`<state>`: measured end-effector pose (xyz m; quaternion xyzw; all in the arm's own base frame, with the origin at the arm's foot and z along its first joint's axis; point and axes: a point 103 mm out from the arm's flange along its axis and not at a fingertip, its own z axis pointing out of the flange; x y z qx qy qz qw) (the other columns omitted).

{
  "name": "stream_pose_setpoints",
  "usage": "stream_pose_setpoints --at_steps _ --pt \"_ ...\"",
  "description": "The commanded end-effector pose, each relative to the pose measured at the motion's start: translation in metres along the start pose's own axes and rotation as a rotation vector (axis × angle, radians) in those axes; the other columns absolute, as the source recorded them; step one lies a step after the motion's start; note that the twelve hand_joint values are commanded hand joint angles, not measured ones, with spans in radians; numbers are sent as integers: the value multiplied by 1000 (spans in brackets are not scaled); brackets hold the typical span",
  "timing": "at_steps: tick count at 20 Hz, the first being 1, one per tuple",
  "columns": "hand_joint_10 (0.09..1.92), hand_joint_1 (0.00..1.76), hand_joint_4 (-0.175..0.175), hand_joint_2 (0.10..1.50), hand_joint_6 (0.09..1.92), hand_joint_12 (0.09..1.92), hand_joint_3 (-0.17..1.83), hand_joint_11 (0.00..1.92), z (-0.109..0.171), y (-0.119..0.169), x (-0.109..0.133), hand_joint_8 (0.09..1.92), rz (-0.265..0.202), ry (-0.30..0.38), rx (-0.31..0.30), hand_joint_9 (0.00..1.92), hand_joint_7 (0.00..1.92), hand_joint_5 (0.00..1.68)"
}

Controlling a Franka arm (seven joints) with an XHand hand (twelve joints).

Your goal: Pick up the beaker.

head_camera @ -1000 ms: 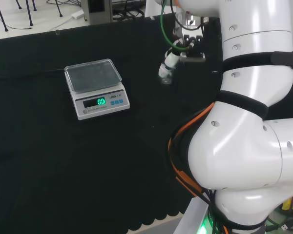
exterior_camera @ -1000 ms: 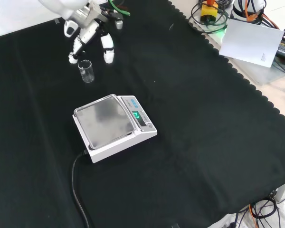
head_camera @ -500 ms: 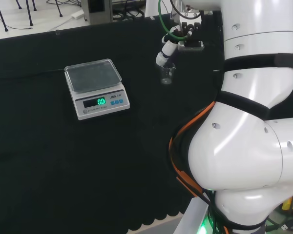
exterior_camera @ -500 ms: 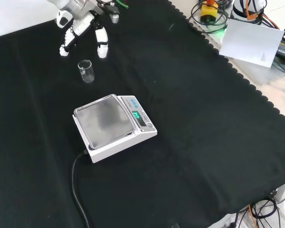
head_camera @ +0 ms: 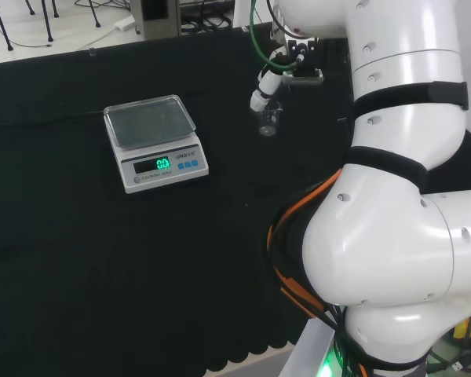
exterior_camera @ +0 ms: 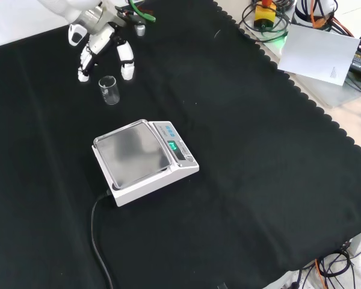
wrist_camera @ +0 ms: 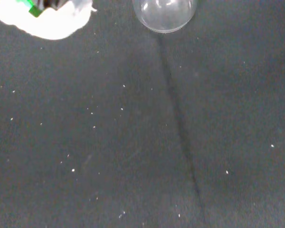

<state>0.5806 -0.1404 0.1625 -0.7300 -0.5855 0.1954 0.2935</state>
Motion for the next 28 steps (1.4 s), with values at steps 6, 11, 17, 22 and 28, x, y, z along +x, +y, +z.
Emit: stream_pose_setpoints --at_steps 6,11,17,22,28 --pt "733 873 79 525 87 1494 463 160 37 36 2 124 24 -21 182 0 0 32" --pt "825 927 69 503 87 1464 527 262 38 27 -5 185 44 -38 181 0 0 154" --pt "751 1244 -9 476 354 1092 835 936 37 28 -2 671 55 -66 83 560 159 474" --pt "1040 1327 -167 855 1066 937 443 1097 30 22 -1 1083 57 -86 -33 830 624 936" --pt "1321 1507 -175 737 1148 746 661 1311 3 -7 1 1250 26 -79 -145 975 816 966"
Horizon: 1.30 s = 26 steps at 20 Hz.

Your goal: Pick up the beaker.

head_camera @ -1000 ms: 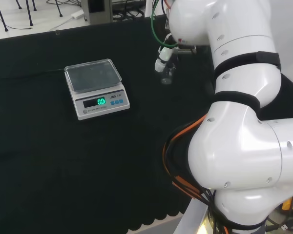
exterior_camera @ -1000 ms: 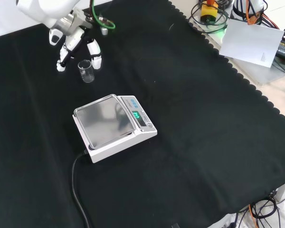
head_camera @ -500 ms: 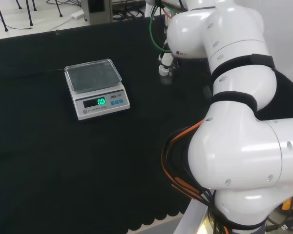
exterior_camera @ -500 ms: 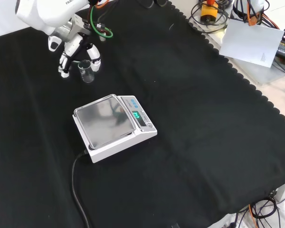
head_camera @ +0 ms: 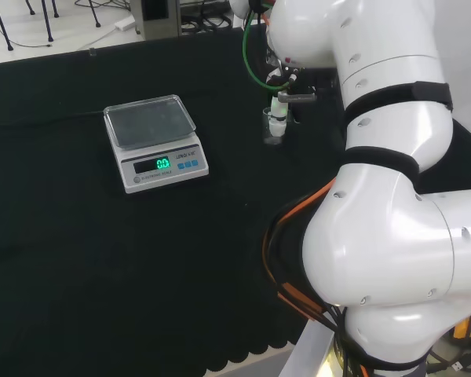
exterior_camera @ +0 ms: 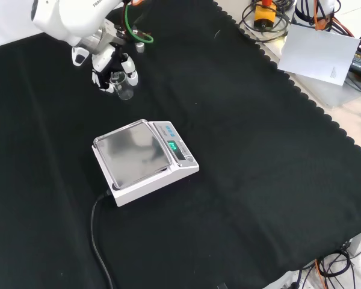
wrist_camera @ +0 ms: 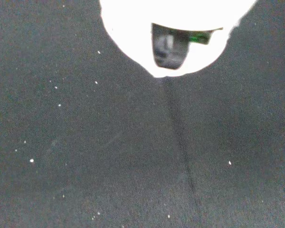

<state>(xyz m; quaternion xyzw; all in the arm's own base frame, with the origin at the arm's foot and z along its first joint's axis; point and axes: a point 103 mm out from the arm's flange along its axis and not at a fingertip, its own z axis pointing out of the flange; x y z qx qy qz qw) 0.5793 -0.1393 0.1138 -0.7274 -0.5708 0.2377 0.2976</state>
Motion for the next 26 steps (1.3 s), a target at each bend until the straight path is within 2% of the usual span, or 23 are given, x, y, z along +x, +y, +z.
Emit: stream_pose_setpoints --at_steps 1,5,7,8,10,19,20,23,26 --pt "1334 1510 -175 724 1152 730 685 1320 -38 -48 0 1256 -14 -34 -228 982 821 967" --pt "1309 1516 -175 694 1154 763 729 1302 -58 -71 6 1257 -34 -67 -279 1024 836 973" --pt "1383 1499 -175 967 1175 984 292 1100 -67 -78 10 1284 -51 -77 -281 898 724 878" --pt "1404 1494 -175 1053 1190 1060 154 1037 -71 -82 13 1296 -59 -86 -288 862 689 845" --pt "1414 1489 -175 1124 1207 1130 37 982 -80 -91 17 1307 -75 -97 -300 837 661 816" --pt "1345 1492 -175 1144 1223 1212 0 924 -99 -94 23 1299 -86 -128 -290 886 662 796" --pt "1340 1492 -175 1143 1224 1215 -1 922 -100 -93 23 1298 -86 -127 -288 889 663 796" --pt "1073 1508 -175 1122 1027 910 -145 1137 -101 -90 24 1105 -97 -112 -287 1077 834 955" --pt "996 1513 -175 1113 969 840 -173 1182 -102 -89 26 1050 -101 -111 -291 1131 879 999"
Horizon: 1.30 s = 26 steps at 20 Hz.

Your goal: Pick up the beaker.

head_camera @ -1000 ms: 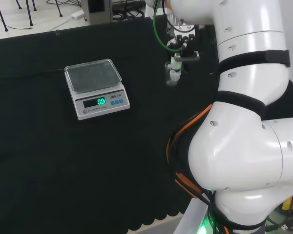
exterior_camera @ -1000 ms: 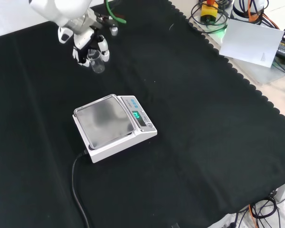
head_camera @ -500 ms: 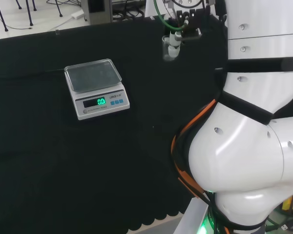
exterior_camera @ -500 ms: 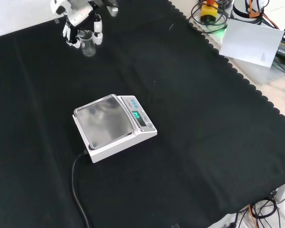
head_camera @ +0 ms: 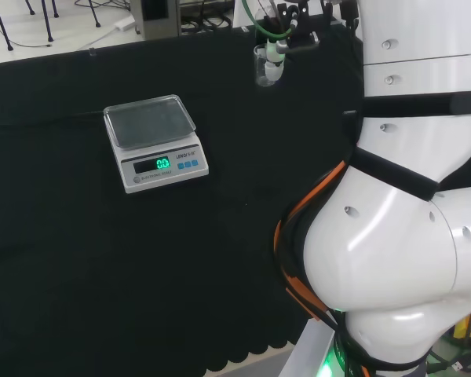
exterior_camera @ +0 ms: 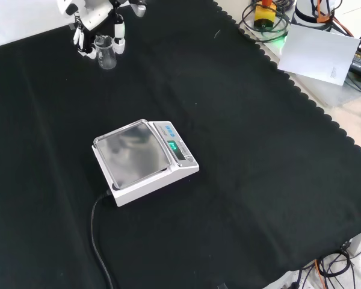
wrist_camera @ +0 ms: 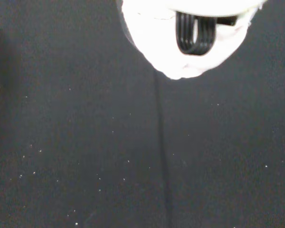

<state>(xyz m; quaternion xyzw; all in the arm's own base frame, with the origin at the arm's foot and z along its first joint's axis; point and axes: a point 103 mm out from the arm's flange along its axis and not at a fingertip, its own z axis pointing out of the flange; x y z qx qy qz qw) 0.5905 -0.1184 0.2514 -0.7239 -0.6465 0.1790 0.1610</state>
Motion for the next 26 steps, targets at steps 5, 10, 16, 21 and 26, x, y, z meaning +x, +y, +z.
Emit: stream_pose_setpoints --at_steps 5,10,16,21,26 --pt "982 1514 -175 1110 960 829 -175 1179 0 2 4 1040 -13 9 3 1149 888 1006" --pt "987 1515 -175 1109 958 816 -175 1180 2 0 2 1035 -10 14 0 1153 891 1007" --pt "1009 1515 -175 1108 956 778 -175 1195 2 0 1 1028 -9 3 1 1147 895 1008" --pt "1030 1515 -175 1106 950 724 -175 1220 -1 3 5 1020 -26 2 -15 1140 900 1013" --pt "1053 1515 -175 1105 949 681 -175 1238 -7 1 9 1018 -30 -19 -16 1132 902 1013"
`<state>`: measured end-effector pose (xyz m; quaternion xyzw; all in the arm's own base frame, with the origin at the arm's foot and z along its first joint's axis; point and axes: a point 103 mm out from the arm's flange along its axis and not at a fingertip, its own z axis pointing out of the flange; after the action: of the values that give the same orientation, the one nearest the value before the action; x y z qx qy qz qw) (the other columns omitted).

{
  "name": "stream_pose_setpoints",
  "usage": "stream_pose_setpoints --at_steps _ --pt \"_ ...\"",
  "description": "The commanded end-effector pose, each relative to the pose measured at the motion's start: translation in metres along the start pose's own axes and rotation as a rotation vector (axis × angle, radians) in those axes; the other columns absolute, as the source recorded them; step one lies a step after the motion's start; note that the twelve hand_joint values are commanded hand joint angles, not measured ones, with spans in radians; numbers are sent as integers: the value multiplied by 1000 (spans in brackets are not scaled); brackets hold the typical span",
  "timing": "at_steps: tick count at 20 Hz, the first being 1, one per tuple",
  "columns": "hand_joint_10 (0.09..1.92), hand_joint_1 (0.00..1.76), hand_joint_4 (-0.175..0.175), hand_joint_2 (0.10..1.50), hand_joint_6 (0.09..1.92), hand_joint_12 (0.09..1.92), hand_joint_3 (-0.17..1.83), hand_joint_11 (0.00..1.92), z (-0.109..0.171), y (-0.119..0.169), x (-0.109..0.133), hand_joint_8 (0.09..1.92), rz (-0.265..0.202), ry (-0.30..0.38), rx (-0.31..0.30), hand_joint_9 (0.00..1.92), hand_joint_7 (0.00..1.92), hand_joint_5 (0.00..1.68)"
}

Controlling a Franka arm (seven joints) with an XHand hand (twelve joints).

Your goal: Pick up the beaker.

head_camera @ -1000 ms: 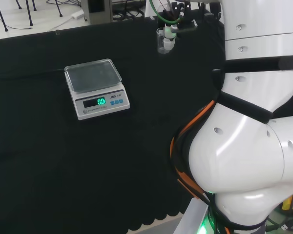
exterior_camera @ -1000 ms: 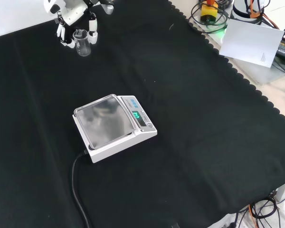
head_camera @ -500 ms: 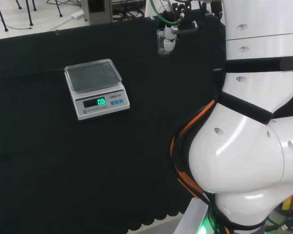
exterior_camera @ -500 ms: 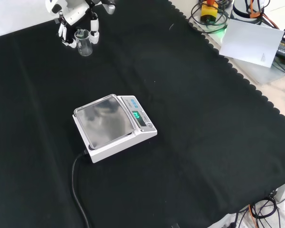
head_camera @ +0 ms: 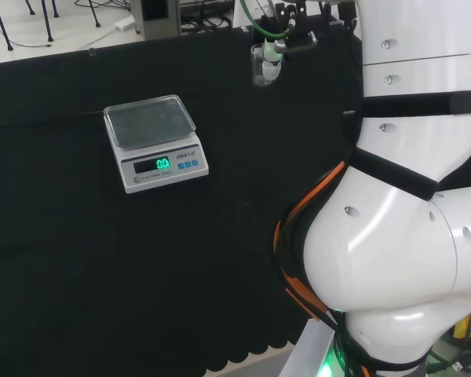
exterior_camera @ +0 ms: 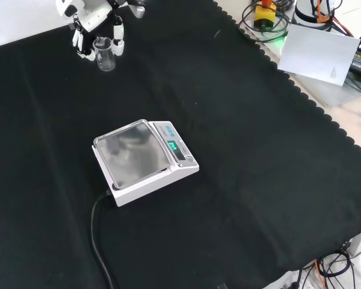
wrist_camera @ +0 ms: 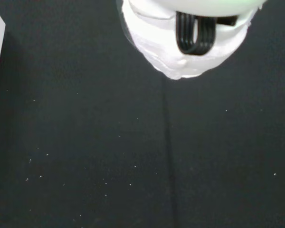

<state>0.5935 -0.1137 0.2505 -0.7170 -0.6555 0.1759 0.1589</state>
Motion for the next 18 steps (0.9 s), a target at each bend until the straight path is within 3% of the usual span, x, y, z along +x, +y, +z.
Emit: stream_pose_setpoints --at_steps 1,6,18 --pt "1057 1515 -175 1105 950 675 -175 1241 -8 -3 5 1018 -2 -27 -6 1131 902 1013" --pt "1076 1514 -175 1103 944 616 -175 1267 -15 -9 22 1011 -9 -35 -8 1125 907 1017" --pt "1115 1514 -175 1102 941 527 -175 1305 -16 -8 11 1006 -14 -16 -20 1113 910 1018"
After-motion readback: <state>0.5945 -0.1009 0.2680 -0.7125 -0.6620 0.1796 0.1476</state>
